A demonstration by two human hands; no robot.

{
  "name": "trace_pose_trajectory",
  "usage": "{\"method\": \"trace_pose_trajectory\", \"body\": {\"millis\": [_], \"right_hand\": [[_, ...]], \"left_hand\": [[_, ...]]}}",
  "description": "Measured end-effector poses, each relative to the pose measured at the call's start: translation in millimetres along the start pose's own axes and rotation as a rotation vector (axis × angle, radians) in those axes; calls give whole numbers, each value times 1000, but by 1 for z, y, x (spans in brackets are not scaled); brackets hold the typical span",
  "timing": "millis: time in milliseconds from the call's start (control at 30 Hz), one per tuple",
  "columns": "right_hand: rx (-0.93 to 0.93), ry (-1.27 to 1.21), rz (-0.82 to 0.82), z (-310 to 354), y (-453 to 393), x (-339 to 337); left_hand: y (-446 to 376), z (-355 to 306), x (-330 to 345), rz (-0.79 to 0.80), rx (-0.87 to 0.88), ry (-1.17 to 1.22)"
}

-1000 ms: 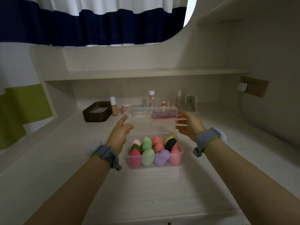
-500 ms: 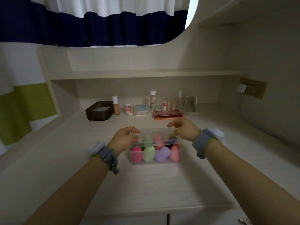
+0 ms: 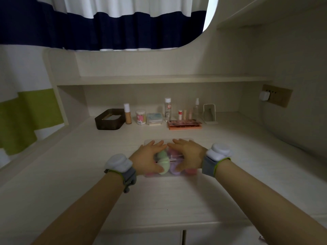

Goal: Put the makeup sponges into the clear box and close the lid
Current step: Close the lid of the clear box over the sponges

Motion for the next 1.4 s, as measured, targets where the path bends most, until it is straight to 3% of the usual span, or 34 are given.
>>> {"method": "trace_pose_trajectory", "body": {"millis": [467, 833, 1400], "right_hand": [[-14, 19, -9, 4, 5, 6], [-2, 114, -99, 1, 2, 22], [-7, -81, -198, -10, 1, 8]], "left_hand": [[3, -1, 6, -90, 8, -31], [1, 1, 15, -71, -87, -315], [-3, 4, 5, -150, -82, -114]]}}
Point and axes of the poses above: each hand's wrist, its own y-axis away from the middle knuckle, its own x-axis out of the palm, z = x × y, the point moved 3 cm from there along -y, towards the middle knuckle, and after that the axes turned 15 degrees about z, right-handed, at the moved point
